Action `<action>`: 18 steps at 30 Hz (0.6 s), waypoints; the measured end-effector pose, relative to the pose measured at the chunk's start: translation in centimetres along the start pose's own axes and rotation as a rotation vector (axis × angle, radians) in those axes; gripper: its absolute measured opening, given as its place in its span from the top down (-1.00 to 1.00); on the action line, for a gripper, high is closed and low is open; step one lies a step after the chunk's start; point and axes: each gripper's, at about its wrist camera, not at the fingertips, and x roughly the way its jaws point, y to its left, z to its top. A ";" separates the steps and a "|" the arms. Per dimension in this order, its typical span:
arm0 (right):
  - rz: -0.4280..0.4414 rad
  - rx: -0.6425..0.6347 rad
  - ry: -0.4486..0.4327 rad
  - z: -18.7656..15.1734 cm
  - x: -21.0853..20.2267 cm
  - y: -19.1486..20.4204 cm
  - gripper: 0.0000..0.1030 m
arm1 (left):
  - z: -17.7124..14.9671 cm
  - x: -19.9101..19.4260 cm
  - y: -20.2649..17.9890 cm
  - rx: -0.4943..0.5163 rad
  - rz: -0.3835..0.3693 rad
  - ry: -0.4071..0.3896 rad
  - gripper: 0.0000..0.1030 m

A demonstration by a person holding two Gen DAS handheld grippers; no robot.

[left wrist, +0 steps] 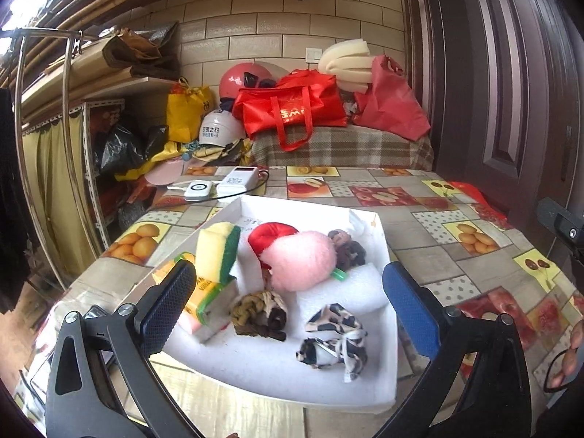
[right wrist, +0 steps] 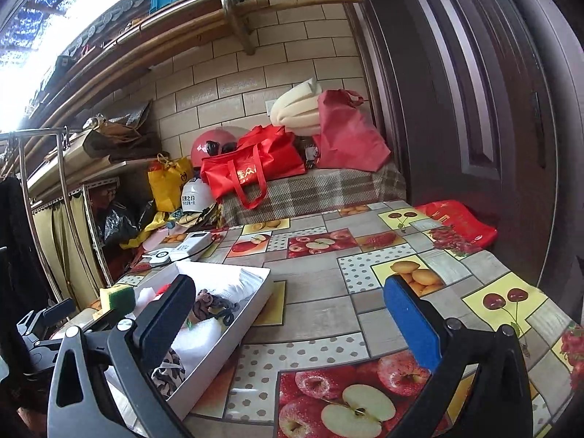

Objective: Organize soft objects

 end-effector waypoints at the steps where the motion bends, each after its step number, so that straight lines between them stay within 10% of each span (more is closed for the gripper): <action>1: -0.002 -0.006 -0.009 0.0 -0.4 -0.1 -1.00 | 0.0 -0.3 -0.3 0.004 0.015 0.019 -1.00; 4: 0.003 -0.033 -0.039 0.1 -1.8 -0.2 -1.00 | 0.0 -1.5 -1.2 0.015 0.107 0.035 -1.00; 18: 0.068 0.075 -0.142 0.8 -7.4 -3.5 -1.00 | 1.1 -6.6 -2.9 0.044 0.098 -0.023 -1.00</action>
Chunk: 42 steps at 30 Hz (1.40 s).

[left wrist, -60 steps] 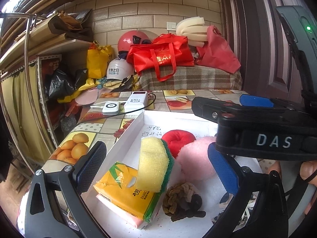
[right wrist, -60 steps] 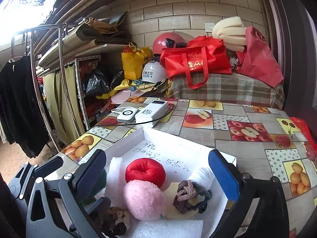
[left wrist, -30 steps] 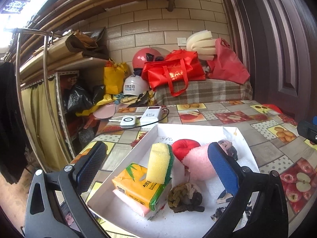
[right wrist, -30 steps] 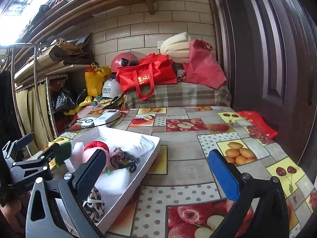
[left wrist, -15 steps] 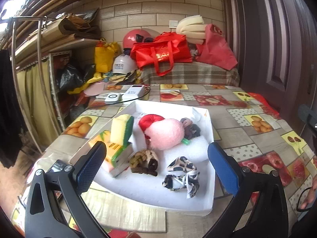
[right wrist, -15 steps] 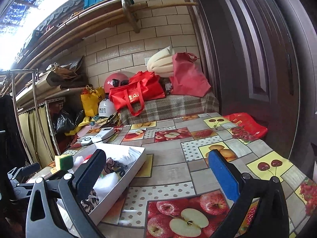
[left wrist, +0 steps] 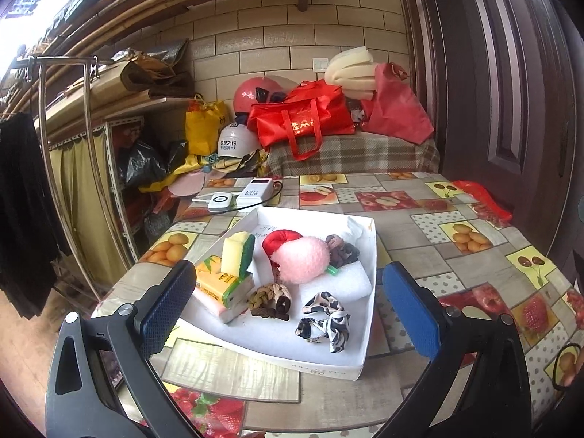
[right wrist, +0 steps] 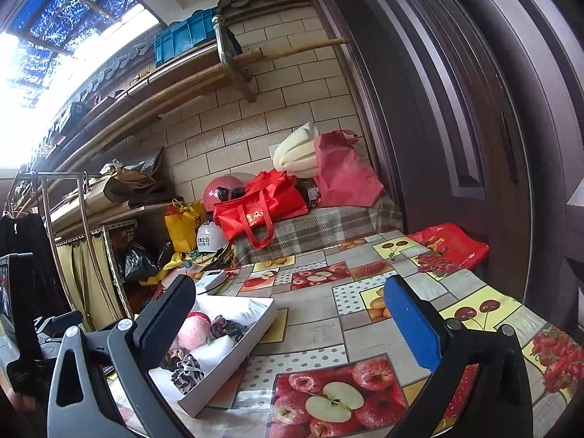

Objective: Organize soft objects

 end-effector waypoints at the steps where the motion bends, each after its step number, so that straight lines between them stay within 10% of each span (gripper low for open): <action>1: 0.007 0.011 0.008 -0.1 -0.1 -0.2 -1.00 | 0.1 -0.1 -0.4 0.014 0.011 0.007 -1.00; 10: 0.031 0.083 0.061 -1.2 -0.9 -1.6 -1.00 | -0.8 -1.8 -3.0 0.105 0.103 0.012 -1.00; 17: 0.024 0.103 0.068 -1.3 -1.3 -2.6 -1.00 | -1.0 -1.9 -2.9 0.048 -0.004 0.058 -1.00; 42: 0.031 0.079 0.075 -1.2 -0.9 -3.1 -1.00 | -1.3 -0.7 -2.1 -0.008 0.014 0.108 -1.00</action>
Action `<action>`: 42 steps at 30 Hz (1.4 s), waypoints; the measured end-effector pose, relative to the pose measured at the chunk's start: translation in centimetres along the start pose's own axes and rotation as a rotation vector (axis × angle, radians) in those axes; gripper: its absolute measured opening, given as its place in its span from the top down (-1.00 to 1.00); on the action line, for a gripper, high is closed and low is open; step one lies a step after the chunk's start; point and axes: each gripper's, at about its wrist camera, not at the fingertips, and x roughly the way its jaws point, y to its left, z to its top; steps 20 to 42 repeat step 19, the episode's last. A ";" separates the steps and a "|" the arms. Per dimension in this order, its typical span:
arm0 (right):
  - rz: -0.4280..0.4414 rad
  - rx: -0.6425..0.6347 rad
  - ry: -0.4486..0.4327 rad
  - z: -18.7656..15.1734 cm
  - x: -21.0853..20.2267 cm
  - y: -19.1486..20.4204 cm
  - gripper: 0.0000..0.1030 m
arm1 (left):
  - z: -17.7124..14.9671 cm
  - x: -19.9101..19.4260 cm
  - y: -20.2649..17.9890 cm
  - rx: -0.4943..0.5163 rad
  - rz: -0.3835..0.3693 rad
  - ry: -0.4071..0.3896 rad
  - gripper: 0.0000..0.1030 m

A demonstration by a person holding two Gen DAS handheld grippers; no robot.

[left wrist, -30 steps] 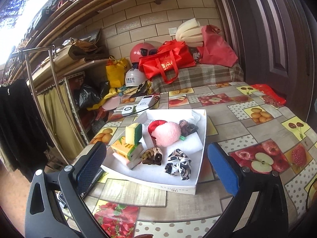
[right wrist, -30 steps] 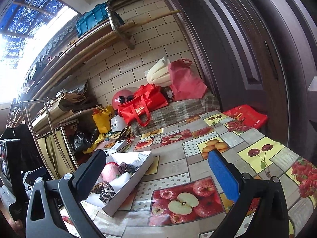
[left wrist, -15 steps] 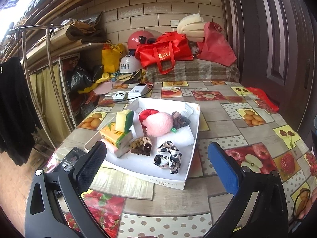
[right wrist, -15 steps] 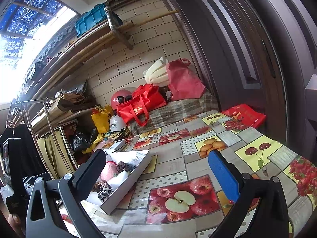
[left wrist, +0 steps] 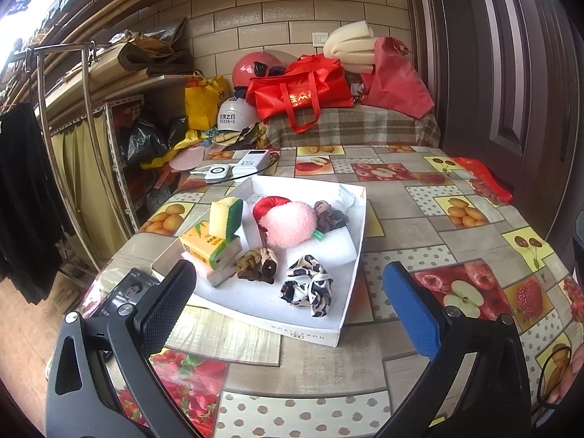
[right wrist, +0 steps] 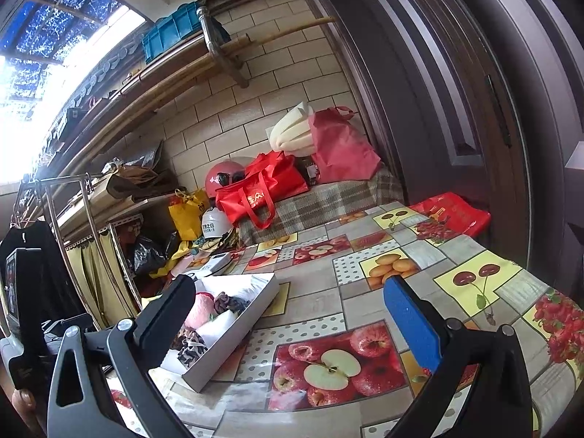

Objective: Organize soft objects

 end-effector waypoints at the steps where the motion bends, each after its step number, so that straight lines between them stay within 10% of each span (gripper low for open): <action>1: 0.001 -0.001 0.000 0.0 0.0 0.0 -1.00 | 0.0 0.0 0.0 -0.001 0.000 0.001 -1.00; 42: 0.001 0.005 0.020 -0.4 0.7 -0.9 -1.00 | -0.2 1.0 -0.1 0.006 -0.016 0.020 -1.00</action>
